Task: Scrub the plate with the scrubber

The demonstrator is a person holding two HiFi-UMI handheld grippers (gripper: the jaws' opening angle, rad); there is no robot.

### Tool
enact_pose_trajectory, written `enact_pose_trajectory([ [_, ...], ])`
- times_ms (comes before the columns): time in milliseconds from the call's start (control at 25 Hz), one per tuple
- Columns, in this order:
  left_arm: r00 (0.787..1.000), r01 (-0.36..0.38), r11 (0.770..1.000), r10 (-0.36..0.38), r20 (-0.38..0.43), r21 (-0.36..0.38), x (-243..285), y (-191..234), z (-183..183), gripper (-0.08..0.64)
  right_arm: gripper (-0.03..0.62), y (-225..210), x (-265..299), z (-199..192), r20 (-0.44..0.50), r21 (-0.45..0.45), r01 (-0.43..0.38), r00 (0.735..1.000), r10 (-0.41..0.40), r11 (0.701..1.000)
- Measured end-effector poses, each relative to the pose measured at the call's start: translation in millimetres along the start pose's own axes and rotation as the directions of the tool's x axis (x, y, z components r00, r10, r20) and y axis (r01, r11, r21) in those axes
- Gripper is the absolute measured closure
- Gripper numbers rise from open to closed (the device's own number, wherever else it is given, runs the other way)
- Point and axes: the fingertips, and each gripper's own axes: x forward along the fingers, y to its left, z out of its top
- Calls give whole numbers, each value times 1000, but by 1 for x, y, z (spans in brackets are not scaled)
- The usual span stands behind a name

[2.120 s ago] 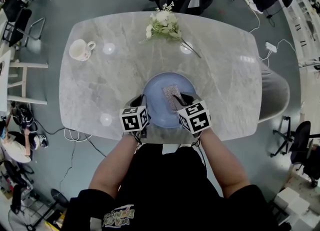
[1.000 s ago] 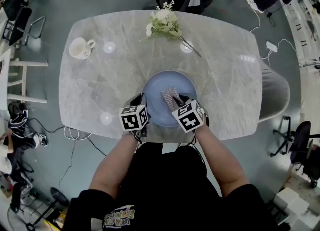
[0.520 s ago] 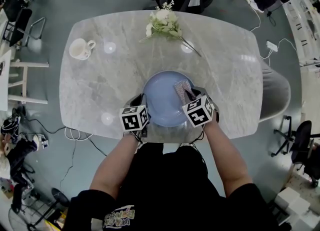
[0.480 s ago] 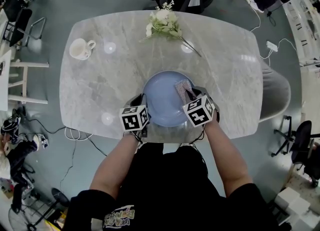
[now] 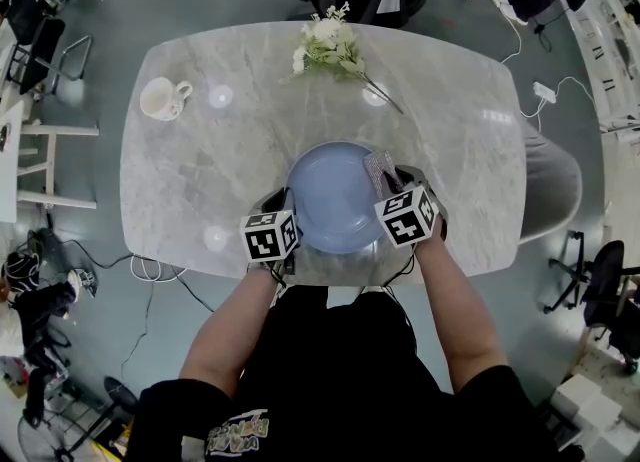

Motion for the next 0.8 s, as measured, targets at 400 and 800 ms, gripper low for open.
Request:
enact_pose_trajectory([
  [400, 1000, -6, 1000, 6, 0, -7, 2, -1, 0, 534, 518, -13, -24, 22, 129, 76, 66, 989, -75, 995],
  [800, 1000, -14, 1000, 15, 8, -17, 2, 0, 1, 534, 517, 73, -44, 24, 193, 263, -270, 955, 224, 926],
])
